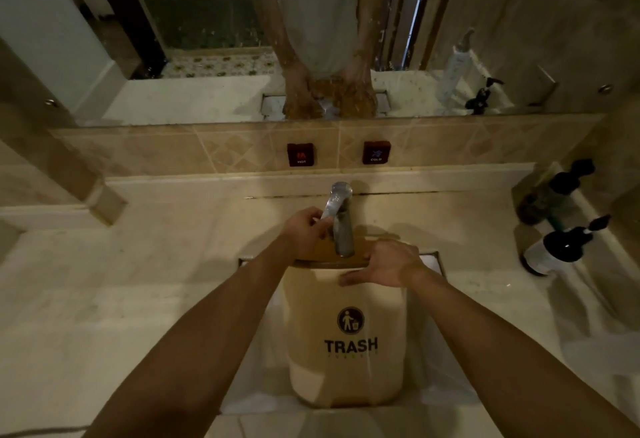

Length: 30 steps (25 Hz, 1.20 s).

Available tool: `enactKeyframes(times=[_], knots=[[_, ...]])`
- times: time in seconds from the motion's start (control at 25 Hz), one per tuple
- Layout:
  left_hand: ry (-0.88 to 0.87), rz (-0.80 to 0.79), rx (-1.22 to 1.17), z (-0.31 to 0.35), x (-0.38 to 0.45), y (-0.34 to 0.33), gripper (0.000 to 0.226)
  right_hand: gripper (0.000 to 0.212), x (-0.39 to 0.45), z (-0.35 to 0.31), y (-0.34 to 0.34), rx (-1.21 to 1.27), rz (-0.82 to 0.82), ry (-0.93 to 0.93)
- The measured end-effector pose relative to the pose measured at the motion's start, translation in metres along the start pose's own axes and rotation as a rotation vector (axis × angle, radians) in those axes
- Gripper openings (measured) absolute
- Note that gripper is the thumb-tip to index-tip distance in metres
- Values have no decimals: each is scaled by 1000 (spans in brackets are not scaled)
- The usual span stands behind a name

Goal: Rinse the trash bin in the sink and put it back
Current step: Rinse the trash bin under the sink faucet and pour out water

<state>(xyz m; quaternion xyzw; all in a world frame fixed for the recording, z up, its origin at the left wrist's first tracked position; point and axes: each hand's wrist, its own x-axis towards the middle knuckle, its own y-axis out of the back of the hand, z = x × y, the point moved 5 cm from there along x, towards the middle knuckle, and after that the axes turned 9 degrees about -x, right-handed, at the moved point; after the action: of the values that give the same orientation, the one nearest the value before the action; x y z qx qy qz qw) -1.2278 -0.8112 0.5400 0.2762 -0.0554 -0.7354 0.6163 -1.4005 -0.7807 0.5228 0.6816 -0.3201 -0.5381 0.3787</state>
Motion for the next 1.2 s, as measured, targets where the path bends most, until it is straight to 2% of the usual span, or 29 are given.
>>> enactKeyframes(times=[0.12, 0.24, 0.32, 0.4, 0.48, 0.56, 0.68, 0.76, 0.8, 0.92, 1.0, 1.2], knots=[[-17, -70, 247, -20, -38, -6, 55, 68, -7, 3, -1, 110, 106, -32], [-60, -77, 384, -28, -67, -3, 67, 69, -19, 3, -1, 196, 161, -7], [-143, -34, 405, -12, -73, 0, 64, 63, -30, 4, 0, 226, 175, 28], [-236, -16, 481, 10, -82, 0, 45, 51, -41, 7, -2, 342, 183, 50], [-235, 6, 540, 27, -86, 5, 35, 35, -45, 9, -2, 522, 199, 98], [-175, 41, 607, 39, -84, 16, 43, 38, -42, 9, -2, 643, 183, 115], [-157, 74, 764, 63, -84, 27, 68, 21, -45, 2, -2, 779, 159, 135], [-146, 53, 853, 78, -91, 30, 72, 16, -51, -5, -6, 904, 166, 168], [-122, 36, 877, 82, -96, 32, 71, 20, -55, -12, -8, 944, 155, 186], [-51, 24, 952, 80, -112, 42, 66, 63, -58, -32, -17, 973, 136, 250], [-45, 30, 999, 78, -123, 47, 64, 81, -58, -44, -25, 984, 127, 272], [-111, 90, 1005, 66, -163, 80, 69, 79, -84, -81, -19, 933, 135, 315]])
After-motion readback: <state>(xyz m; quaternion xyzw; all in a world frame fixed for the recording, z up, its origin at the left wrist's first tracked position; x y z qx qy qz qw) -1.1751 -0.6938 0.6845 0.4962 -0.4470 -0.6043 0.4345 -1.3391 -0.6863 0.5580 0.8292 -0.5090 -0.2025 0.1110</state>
